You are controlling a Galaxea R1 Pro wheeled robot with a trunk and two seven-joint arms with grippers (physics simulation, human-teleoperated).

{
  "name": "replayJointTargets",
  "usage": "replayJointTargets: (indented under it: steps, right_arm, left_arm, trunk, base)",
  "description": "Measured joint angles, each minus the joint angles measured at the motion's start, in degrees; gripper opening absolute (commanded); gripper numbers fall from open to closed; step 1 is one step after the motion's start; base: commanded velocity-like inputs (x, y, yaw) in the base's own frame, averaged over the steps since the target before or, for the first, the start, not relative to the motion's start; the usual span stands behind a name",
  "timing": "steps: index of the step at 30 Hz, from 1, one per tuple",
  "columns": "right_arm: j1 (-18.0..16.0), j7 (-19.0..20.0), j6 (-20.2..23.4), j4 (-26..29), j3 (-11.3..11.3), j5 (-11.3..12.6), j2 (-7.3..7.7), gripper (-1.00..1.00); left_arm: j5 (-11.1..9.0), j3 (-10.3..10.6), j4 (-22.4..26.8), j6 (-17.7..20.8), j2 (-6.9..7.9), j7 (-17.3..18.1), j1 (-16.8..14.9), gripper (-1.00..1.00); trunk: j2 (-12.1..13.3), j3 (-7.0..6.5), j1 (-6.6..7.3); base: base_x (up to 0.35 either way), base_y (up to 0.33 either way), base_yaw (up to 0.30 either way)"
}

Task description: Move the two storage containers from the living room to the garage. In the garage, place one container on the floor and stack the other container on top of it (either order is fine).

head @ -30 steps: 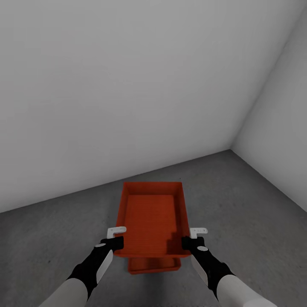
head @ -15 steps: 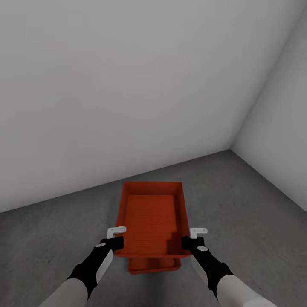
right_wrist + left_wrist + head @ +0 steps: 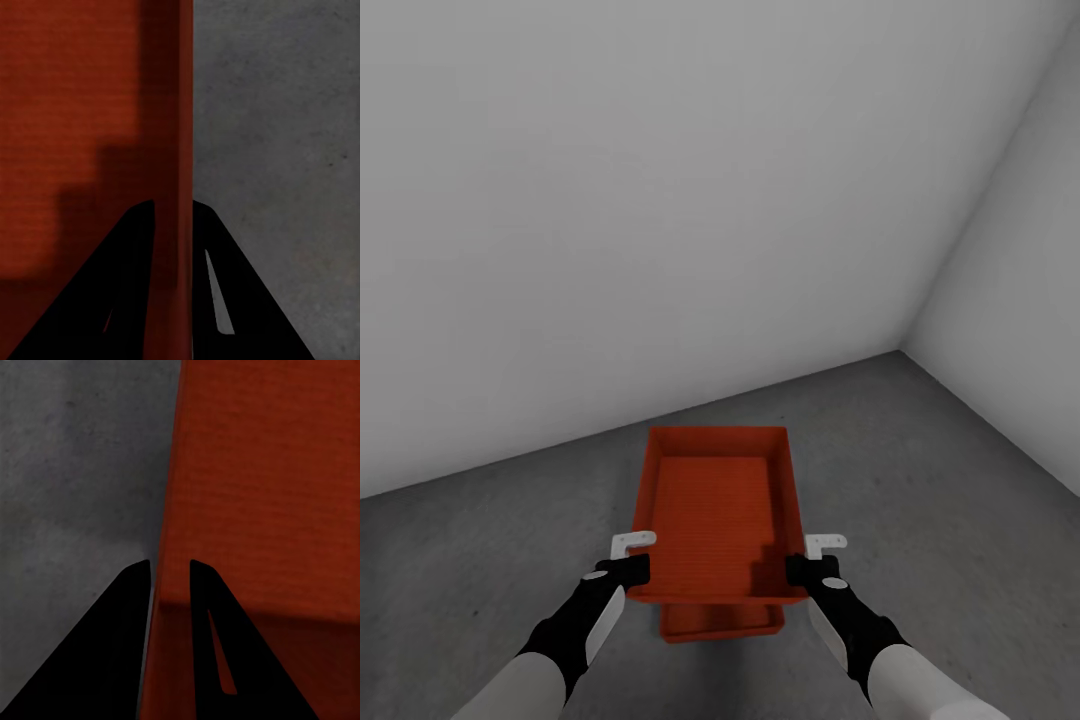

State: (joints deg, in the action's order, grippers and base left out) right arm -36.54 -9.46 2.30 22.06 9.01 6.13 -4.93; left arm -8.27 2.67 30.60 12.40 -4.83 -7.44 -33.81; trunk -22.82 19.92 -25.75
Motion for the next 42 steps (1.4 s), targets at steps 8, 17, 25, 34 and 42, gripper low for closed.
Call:
replayJointTargets:
  steps: [8, 17, 25, 34, 42]
  right_arm:
    - [0.0, -0.01, -0.04, -0.01, 0.02, 0.04, 0.0, -1.0]
    - [-0.01, -0.01, 0.0, -0.01, 0.02, 0.02, 0.0, -1.0]
    - [0.01, 0.01, 0.0, 0.0, -0.02, -0.01, 0.0, -1.0]
    - [0.01, -0.02, -0.07, -0.02, 0.02, 0.07, 0.0, -1.0]
    - [0.0, -0.02, -0.07, -0.03, 0.04, 0.09, 0.0, -1.0]
  left_arm:
    - [-0.11, 0.12, 0.01, 0.0, 0.03, -0.02, 0.0, -1.0]
    - [-0.05, 0.04, 0.0, 0.0, 0.02, 0.0, 0.0, -1.0]
    - [-0.12, 0.12, 0.0, 0.0, 0.03, -0.02, 0.0, -1.0]
    - [-0.1, 0.13, 0.02, 0.0, 0.04, -0.02, -0.01, -1.0]
    - [-0.13, 0.15, 0.02, 0.0, 0.04, -0.02, -0.01, -1.0]
  trunk:
    - [-0.38, 0.17, -0.22]
    - [-4.01, 1.8, -2.2]
    - [-7.23, 3.24, -3.96]
    - [-10.85, 4.87, -5.94]
    - [-14.06, 6.31, -7.7]
  base:
    - [0.0, 0.0, 0.0]
    - [0.0, 0.0, 0.0]
    - [0.0, 0.0, 0.0]
    - [0.0, 0.0, 0.0]
    - [0.0, 0.0, 0.0]
